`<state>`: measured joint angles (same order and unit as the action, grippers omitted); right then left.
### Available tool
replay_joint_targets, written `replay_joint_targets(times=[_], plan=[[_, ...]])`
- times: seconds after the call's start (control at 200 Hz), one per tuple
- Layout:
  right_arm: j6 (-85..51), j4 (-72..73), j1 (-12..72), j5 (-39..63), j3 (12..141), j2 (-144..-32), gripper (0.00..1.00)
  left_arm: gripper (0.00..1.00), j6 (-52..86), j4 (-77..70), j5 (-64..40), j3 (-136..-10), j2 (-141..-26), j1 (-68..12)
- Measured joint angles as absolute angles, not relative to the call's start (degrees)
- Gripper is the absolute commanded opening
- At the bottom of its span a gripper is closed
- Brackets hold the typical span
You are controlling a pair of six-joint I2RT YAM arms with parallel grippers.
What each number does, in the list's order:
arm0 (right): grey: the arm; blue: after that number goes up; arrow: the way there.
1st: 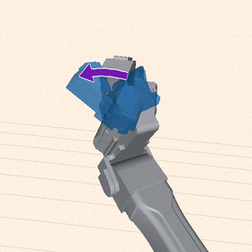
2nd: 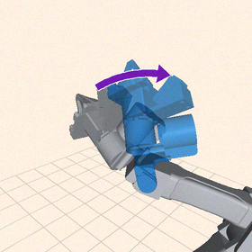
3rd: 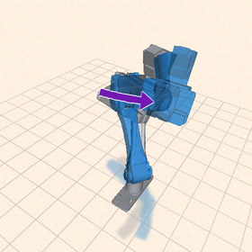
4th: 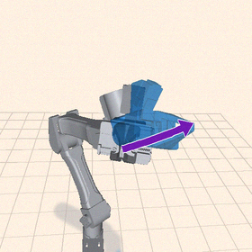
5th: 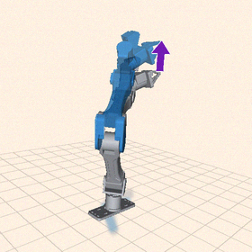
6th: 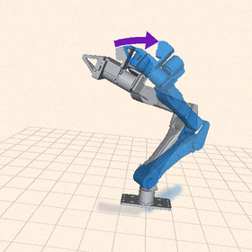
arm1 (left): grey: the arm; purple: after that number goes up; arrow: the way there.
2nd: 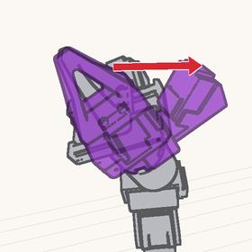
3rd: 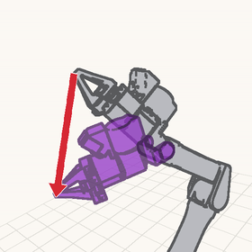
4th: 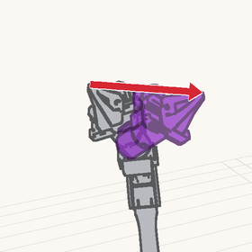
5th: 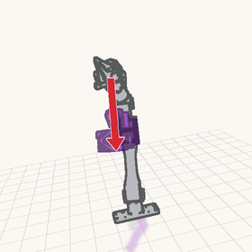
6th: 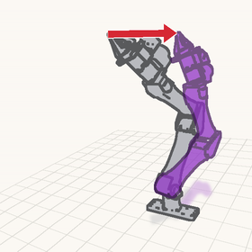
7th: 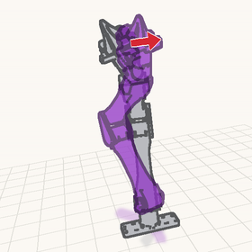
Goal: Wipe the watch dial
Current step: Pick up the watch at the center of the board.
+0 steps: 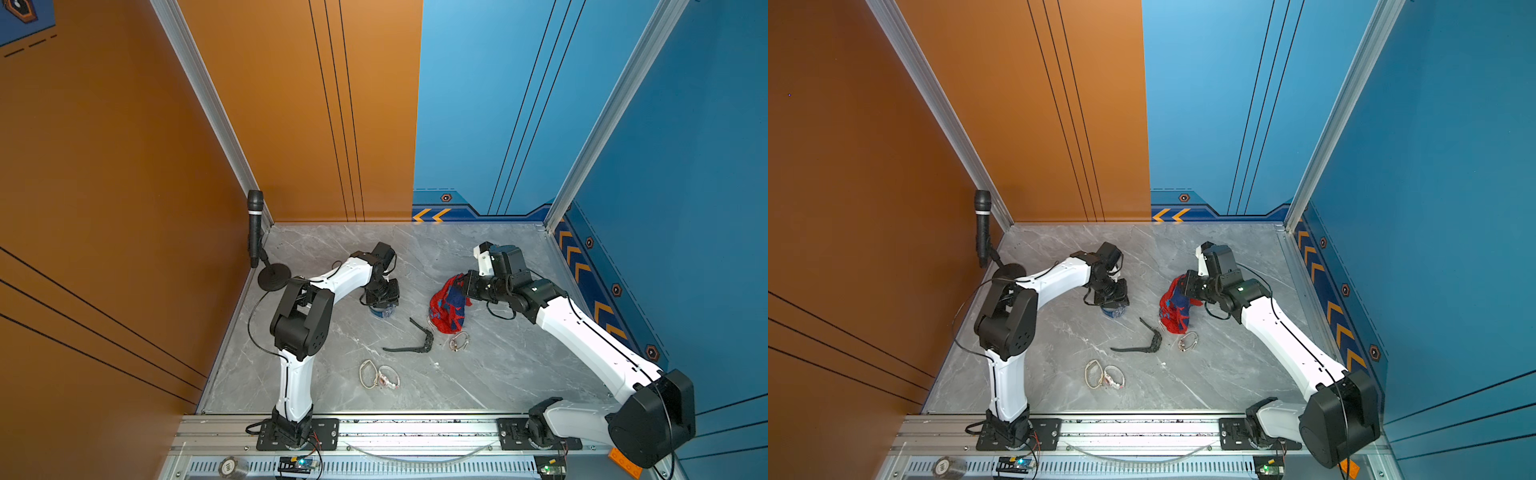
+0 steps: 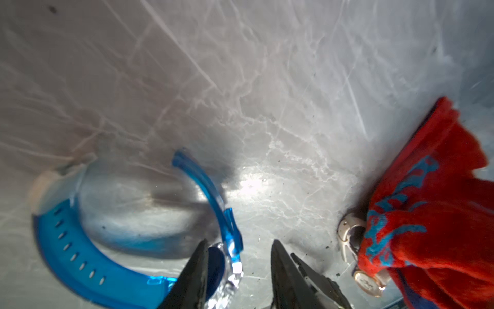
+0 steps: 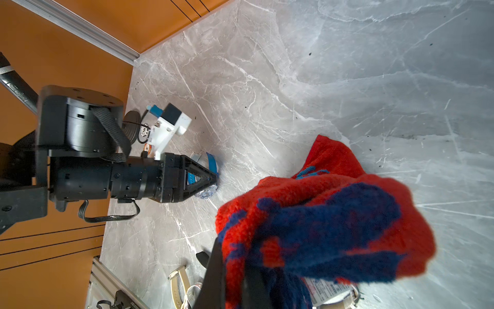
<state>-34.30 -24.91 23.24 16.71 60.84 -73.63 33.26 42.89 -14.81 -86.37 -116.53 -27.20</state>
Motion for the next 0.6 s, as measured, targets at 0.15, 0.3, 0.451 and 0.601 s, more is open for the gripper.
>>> replay_joint_targets(times=[0.15, 0.3, 0.451, 0.601], plan=[[-34.3, -24.9, 23.2, 16.7, 60.8, -73.6, 0.0, 0.34, 31.4, 45.3, -13.3, -87.6, -117.7, -27.4], [-34.3, -24.8, 23.2, 16.8, 60.8, -73.6, 0.0, 0.29, 30.3, 46.9, -12.2, -89.5, -118.0, -27.4], [-34.3, -24.4, 23.2, 16.9, 60.7, -73.6, 0.0, 0.24, 29.5, 47.7, -11.9, -91.0, -119.0, -27.4], [-34.3, -24.4, 22.9, 17.0, 60.5, -73.6, 0.0, 0.23, 29.3, 48.4, -11.9, -91.6, -120.8, -27.4]])
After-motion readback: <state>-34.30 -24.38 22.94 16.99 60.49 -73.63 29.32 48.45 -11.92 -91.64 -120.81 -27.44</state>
